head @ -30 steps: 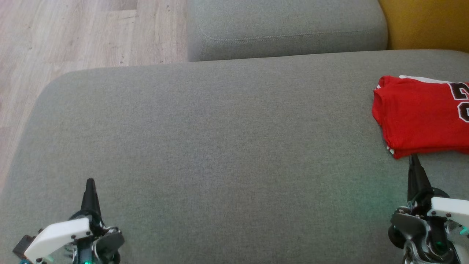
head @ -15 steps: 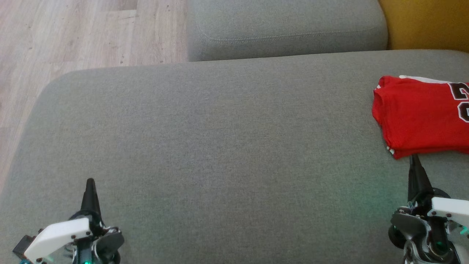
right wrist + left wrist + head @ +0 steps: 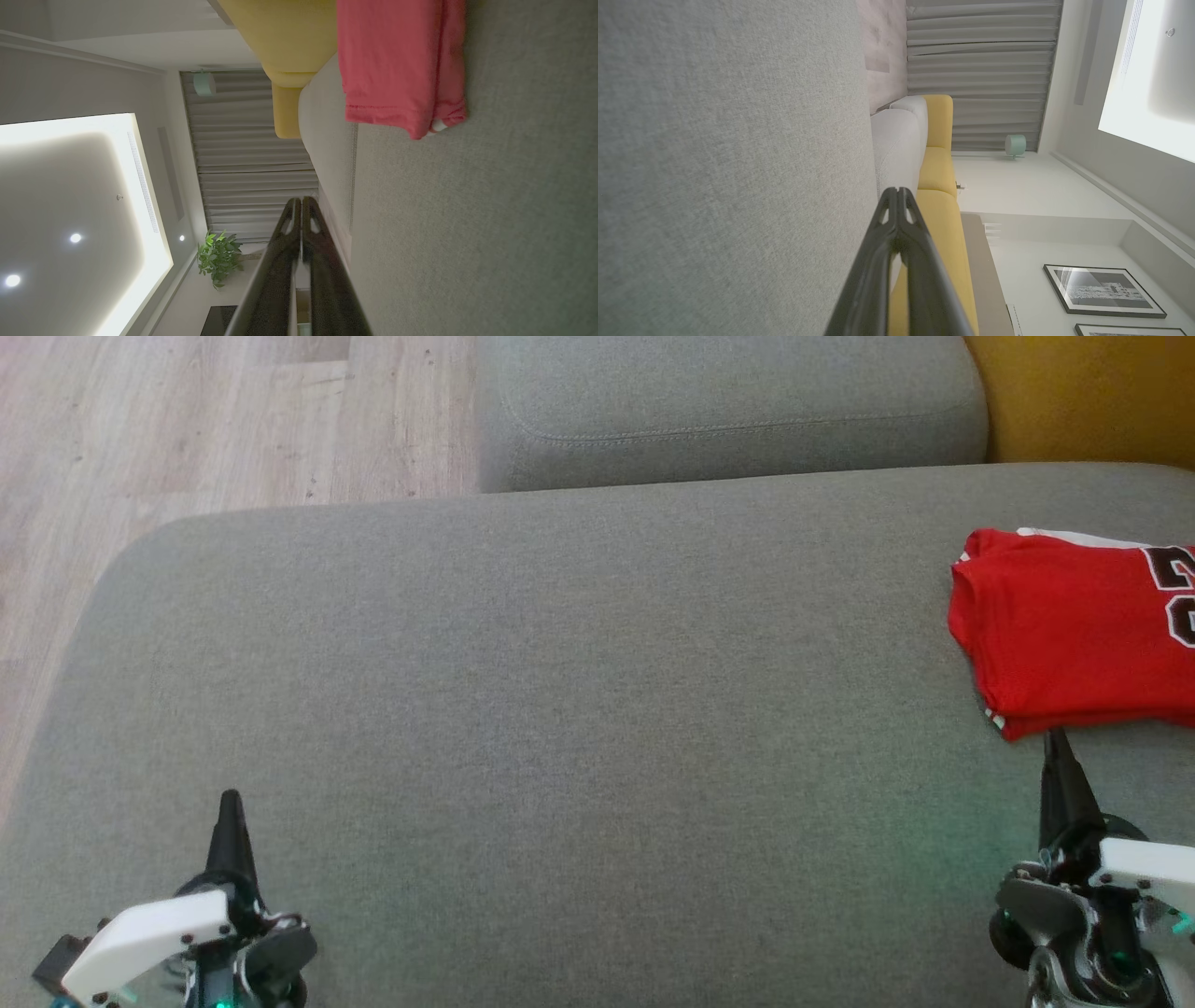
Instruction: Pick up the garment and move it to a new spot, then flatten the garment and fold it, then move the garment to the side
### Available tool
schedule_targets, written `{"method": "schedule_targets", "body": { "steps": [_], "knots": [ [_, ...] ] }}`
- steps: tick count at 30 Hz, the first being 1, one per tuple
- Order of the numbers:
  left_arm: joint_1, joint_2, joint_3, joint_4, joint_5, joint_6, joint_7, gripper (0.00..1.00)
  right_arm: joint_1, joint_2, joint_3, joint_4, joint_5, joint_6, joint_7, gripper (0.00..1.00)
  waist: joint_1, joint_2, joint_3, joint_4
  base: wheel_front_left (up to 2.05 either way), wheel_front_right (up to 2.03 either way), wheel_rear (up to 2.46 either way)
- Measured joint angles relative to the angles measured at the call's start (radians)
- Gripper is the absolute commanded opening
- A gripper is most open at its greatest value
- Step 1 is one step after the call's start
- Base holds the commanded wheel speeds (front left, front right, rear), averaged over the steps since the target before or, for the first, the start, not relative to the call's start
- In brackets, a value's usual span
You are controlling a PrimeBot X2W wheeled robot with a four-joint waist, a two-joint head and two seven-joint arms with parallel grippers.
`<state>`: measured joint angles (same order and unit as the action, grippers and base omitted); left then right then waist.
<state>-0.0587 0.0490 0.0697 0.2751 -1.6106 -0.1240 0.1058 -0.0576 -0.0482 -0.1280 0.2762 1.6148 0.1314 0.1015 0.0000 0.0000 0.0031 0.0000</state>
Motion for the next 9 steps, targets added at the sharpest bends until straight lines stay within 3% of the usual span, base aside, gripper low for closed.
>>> {"method": "schedule_targets", "body": {
  "steps": [9],
  "knots": [
    [0.0,0.0,0.0,0.0,0.0,0.0,0.0,0.0,0.0,0.0,-0.001,0.0,0.0,0.0,0.0,0.0,0.0,0.0,0.0,0.0,0.0,0.0,0.0]
  ]
}}
